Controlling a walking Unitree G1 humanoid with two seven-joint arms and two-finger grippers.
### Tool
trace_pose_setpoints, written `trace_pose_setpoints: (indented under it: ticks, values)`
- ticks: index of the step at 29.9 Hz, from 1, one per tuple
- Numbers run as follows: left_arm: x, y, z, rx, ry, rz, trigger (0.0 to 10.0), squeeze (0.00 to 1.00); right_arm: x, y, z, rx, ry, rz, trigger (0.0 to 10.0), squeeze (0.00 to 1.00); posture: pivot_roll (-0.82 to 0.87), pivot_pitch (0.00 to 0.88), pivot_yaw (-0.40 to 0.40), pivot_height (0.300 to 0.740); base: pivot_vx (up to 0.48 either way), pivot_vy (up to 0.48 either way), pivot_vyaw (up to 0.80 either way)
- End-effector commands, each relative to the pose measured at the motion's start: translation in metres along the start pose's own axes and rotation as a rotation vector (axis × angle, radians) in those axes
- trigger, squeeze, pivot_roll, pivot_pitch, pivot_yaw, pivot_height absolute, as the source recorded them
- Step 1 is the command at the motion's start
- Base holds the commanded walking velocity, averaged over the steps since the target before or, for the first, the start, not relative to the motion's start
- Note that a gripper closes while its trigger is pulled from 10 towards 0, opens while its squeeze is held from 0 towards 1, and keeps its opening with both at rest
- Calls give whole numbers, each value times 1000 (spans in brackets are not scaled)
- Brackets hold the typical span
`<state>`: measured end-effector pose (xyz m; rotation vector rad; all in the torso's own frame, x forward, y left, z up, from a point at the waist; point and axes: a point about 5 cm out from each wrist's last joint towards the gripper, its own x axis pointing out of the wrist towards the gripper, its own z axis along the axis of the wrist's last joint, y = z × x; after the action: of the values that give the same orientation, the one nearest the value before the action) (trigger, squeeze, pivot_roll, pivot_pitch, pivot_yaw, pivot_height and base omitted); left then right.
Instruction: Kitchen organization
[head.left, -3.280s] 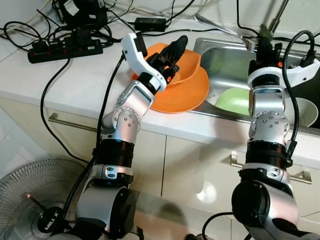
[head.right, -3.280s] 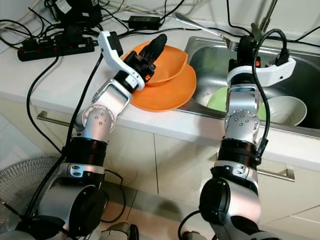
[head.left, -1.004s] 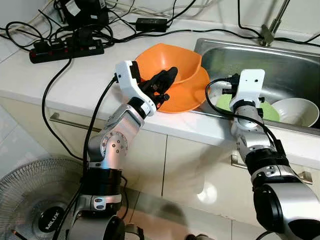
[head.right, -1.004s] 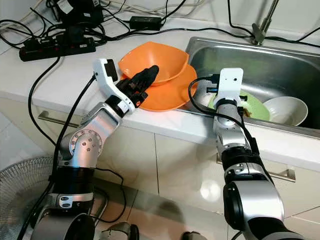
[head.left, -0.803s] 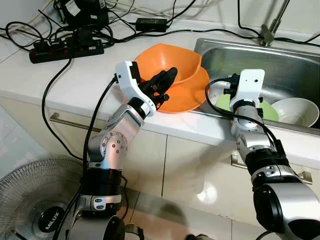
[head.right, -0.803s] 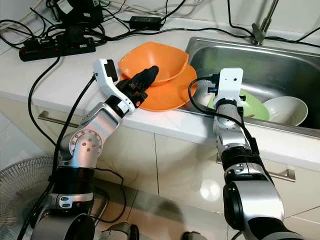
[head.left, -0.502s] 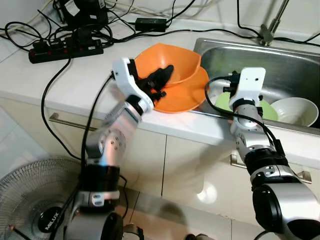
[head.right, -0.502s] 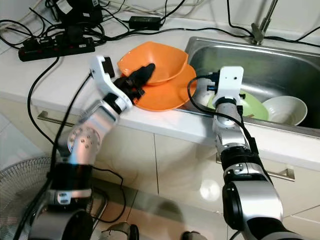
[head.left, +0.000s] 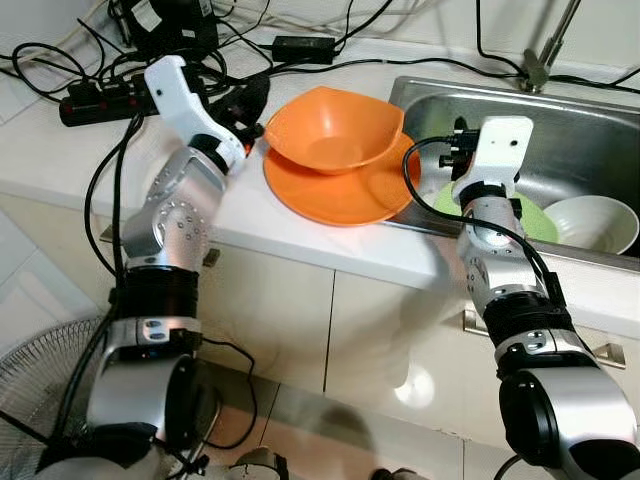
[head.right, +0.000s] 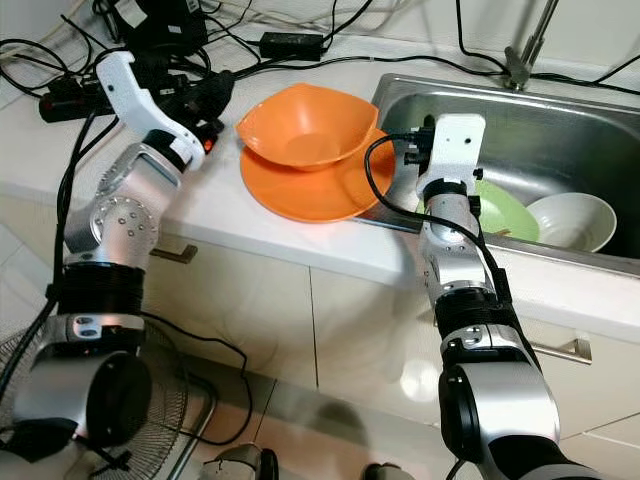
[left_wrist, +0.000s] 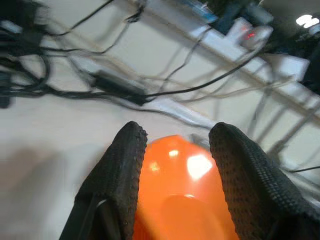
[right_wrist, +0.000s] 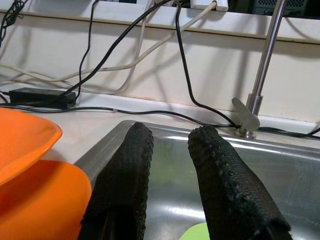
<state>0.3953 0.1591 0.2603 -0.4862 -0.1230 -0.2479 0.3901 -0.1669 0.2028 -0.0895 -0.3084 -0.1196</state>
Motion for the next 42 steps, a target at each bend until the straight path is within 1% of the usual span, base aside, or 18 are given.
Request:
trace_pose_setpoints:
  ticks: [1, 2, 3, 5, 6, 9, 12, 15, 18, 23, 29, 31, 33, 37, 42]
  values:
    - [4, 2, 8, 22, 3, 33, 10000, 1000, 0, -4, 2, 5, -8, -10, 10000, 0, 124, 68, 56, 740, 0, 0, 0]
    - [5, 4, 9, 28, 13, 41, 10000, 1000, 0, -4, 2, 5, -8, -10, 10000, 0, 124, 68, 57, 740, 0, 0, 0]
    - [6, 4, 9, 30, 24, 40, 10000, 0, 0, -4, 2, 6, -9, -11, 10000, 0, 123, 67, 57, 740, 0, 0, 0]
    - [7, 5, 10, 42, 42, 41, 10000, 0, -1, -5, 2, 6, -9, -12, 10000, 0, 123, 67, 57, 740, 0, 0, 0]
    - [9, 6, 9, 63, 71, 42, 10000, 0, -1, -5, 2, 6, -10, -13, 10000, 0, 124, 67, 59, 740, 0, 0, 0]
    - [14, 5, 10, 73, 137, -7, 10000, 0, -1, -6, 3, 9, -13, -20, 10000, 0, 124, 66, 65, 740, 0, 0, 0]
    - [16, 6, 10, 84, 155, 3, 10000, 0, -1, -6, 2, 9, -12, -22, 10000, 0, 124, 66, 65, 740, 0, 0, 0]
    - [17, 5, 8, 84, 172, -13, 10000, 0, -1, -6, 2, 8, -11, -23, 10000, 0, 121, 63, 67, 740, 0, 0, 0]
    - [18, 3, 1, 76, 218, -28, 10000, 0, -2, -6, 2, 8, -10, -24, 10000, 0, 121, 60, 68, 740, 0, 0, 0]
    - [20, 6, -15, 71, 302, 29, 10000, 0, -2, -7, 2, 9, -11, -29, 10000, 0, 114, 54, 73, 740, 0, 0, 0]
    - [20, 4, -23, 94, 331, 30, 10000, 0, -3, -7, 2, 8, -12, -32, 10000, 0, 110, 52, 75, 740, 0, 0, 0]
    - [20, 3, -28, 79, 357, 36, 10000, 0, -2, -8, 2, 7, -13, -36, 10000, 0, 104, 47, 79, 740, 0, 0, 0]
    - [21, 3, -30, 77, 364, 37, 10000, 0, -3, -8, 3, 7, -14, -36, 10000, 0, 103, 45, 81, 740, 0, 0, 0]
    - [20, -1, -43, 42, 412, 29, 10000, 0, -3, -9, 3, 9, -16, -41, 10000, 0, 100, 40, 85, 740, 0, 0, 0]
    - [19, -7, -55, -35, 433, 33, 10000, 0, -3, -10, 3, 9, -15, -45, 10000, 0, 94, 39, 85, 740, 0, 0, 0]
